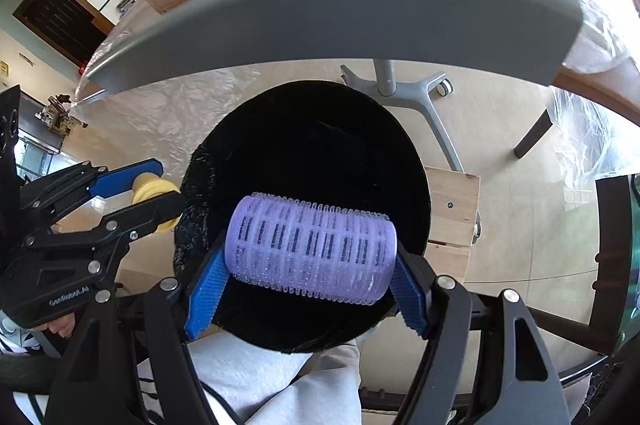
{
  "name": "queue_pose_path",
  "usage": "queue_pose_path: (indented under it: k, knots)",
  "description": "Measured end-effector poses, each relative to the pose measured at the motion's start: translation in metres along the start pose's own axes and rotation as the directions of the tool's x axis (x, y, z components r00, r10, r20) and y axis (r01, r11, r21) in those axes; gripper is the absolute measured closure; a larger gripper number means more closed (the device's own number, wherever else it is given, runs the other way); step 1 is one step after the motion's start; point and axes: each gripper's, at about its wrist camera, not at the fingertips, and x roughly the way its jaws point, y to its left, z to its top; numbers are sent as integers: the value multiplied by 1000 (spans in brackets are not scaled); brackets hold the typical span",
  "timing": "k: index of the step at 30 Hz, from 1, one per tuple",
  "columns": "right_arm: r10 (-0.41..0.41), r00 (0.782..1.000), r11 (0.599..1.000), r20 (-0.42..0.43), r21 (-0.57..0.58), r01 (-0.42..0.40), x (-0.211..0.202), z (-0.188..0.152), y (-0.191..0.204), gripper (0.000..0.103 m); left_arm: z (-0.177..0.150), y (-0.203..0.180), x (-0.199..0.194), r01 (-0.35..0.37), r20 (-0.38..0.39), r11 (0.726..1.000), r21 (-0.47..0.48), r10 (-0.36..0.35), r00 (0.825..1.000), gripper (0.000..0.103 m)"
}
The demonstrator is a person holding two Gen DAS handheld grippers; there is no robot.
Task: Collect trash
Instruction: 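Carry the roller and yellow cup with both grippers over the black trash bin, then open both grippers to drop the roller and cup into the bin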
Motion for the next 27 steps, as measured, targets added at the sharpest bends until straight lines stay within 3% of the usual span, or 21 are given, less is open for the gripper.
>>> queue_pose_path:
  k: [10,27]
  knots:
    - [-63,998,998,1,-8,63,18,0,1,32,-1,0,18,-22,-24,1000,7,23,999,57]
    - [-66,998,997,0,27,66,27,7,-3,32,3,-7,36,-37,-55,998,46,40,998,57]
